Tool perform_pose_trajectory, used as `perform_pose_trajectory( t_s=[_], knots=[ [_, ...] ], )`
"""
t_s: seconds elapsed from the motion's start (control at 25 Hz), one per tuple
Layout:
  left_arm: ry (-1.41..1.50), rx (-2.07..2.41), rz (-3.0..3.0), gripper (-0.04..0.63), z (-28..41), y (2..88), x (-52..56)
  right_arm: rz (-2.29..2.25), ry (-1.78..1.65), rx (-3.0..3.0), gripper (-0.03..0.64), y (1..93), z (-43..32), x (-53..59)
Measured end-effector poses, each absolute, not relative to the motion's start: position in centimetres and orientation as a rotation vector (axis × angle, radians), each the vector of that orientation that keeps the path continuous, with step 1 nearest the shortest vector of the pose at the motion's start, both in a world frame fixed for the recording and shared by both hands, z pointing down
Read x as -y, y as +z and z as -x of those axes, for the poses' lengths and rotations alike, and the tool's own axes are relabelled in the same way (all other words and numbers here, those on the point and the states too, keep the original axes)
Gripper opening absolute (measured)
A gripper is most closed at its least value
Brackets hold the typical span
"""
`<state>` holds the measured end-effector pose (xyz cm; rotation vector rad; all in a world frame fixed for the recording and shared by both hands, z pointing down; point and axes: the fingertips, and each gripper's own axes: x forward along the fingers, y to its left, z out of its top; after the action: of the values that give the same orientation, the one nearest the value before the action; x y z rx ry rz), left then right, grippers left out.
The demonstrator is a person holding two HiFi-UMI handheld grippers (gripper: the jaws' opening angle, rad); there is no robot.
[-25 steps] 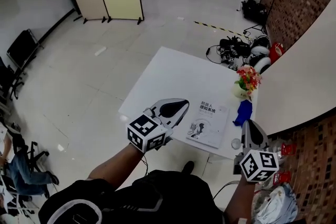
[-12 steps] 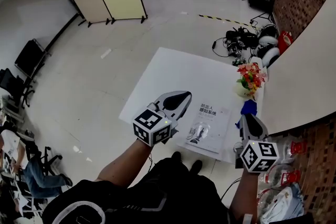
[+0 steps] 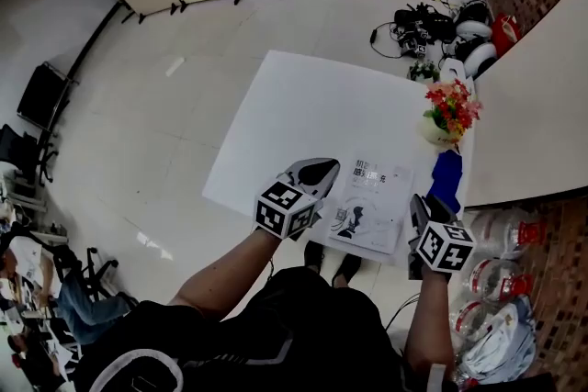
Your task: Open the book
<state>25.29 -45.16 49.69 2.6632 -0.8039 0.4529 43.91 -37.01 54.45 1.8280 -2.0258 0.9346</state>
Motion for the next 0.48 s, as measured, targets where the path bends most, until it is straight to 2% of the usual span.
perform_pose_trajectory(
  t_s=[0.24,0.48],
  knots=[
    [0.575,0.715,-2.54,-0.005,-26.4,57.8,44.8,-1.763,1.229,1.918,0.12,63.2,-43.6,36.2],
    [0.696,0.726,-2.417,-0.002,-25.8,63.6,44.4,-1.691,1.321,1.835,0.12,67.8,-43.0,35.1]
  ],
)
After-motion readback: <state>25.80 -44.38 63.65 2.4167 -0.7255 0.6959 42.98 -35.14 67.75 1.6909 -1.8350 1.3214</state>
